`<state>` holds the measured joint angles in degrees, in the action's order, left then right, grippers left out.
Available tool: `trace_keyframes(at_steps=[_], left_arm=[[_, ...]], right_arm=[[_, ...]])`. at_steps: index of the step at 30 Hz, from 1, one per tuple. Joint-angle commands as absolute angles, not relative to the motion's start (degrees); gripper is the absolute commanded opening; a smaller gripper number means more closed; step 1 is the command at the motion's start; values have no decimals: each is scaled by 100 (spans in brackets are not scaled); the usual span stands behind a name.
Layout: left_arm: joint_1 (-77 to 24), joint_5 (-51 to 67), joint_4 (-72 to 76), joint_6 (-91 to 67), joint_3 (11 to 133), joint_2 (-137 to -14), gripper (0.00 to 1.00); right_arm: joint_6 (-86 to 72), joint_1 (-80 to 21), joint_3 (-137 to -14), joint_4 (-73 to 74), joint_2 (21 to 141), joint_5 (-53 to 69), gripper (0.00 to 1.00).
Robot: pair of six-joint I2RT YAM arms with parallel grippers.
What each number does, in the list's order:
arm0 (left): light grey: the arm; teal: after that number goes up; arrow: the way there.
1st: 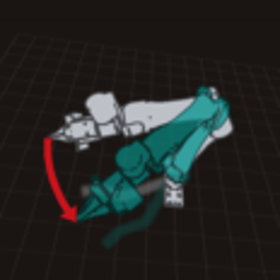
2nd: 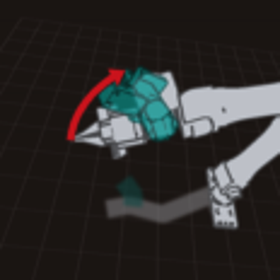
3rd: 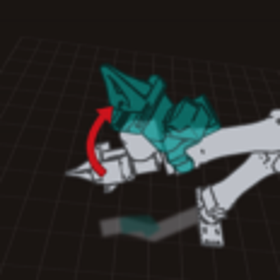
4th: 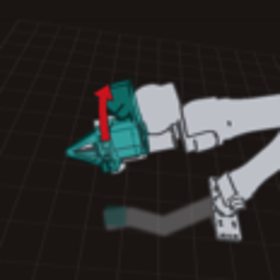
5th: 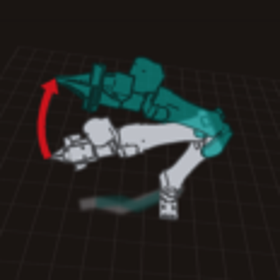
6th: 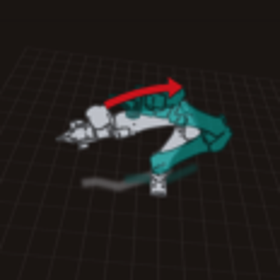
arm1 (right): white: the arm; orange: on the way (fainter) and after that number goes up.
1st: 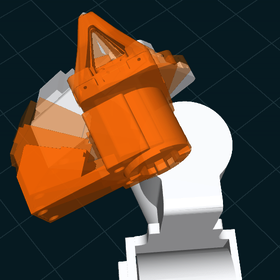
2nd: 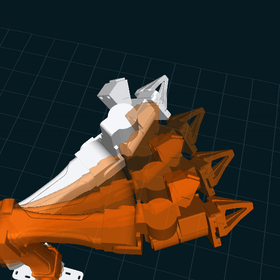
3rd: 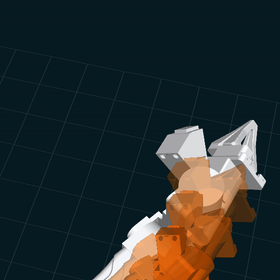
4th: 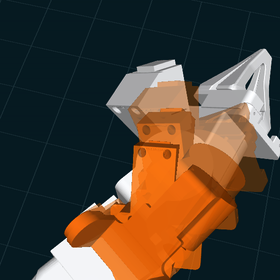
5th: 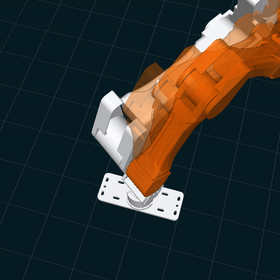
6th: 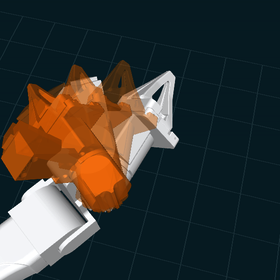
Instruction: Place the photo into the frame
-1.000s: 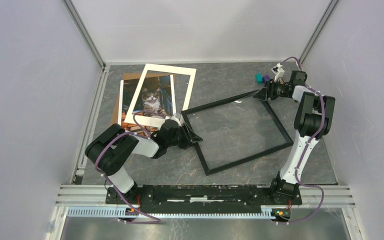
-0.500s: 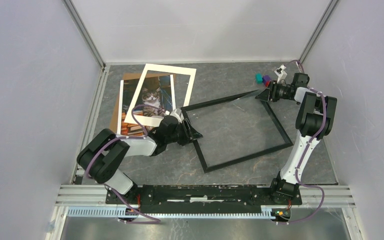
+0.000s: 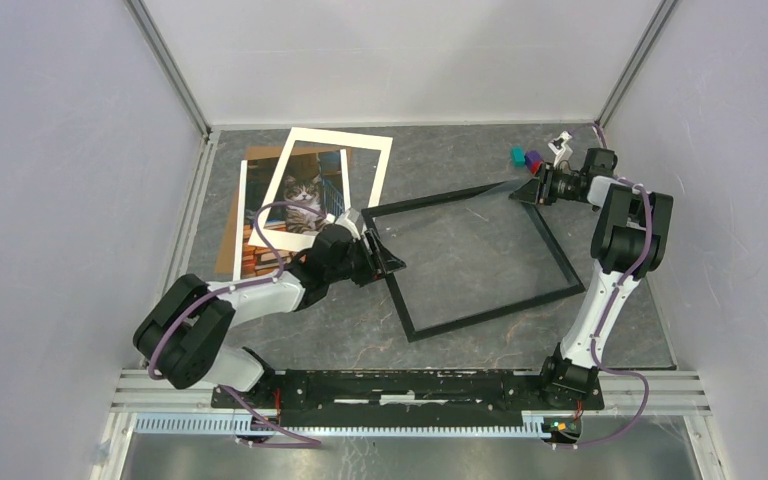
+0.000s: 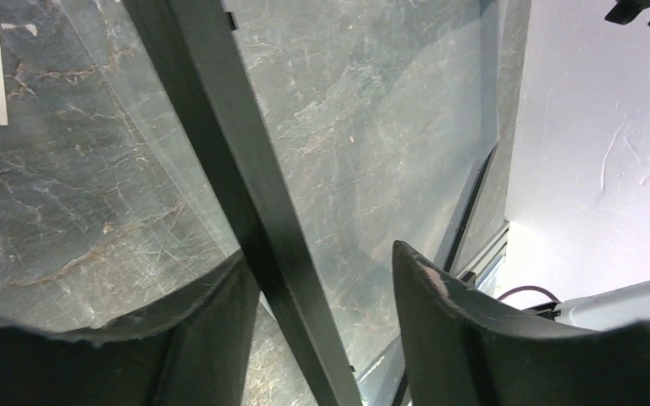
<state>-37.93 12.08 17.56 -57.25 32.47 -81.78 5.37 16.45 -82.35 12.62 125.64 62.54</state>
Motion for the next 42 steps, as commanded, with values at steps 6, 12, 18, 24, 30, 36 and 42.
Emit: trace_keyframes(at_steps=[6,12,18,24,30,36,42], left_arm=[[-3731,1534,2886,-6009,3585,-8110,47],[-3643,1503,2847,-5896,3707,-8159,38],[-3351,1700,2988,-6125,3594,-8322,28],[-3029,2017,2964,-6258,3778,-8579,23],[-2885,2163,2916,-6364,3951,-8806,20],[-2804,2183,2905,-6388,3832,-8977,20],[-2786,2102,3228,-6544,3591,-9081,19]], right_arm=[[313,1618,-8082,932,12285,6479,38],[257,1618,-8105,932,12346,6569,27],[274,1579,-8026,950,12213,6678,3],[1799,1281,-8068,2355,11760,6517,0],[3133,1180,-7833,3456,11210,6402,0],[3444,1087,-7376,3392,10266,6500,0],[2930,884,-7390,3145,9480,6181,0]])
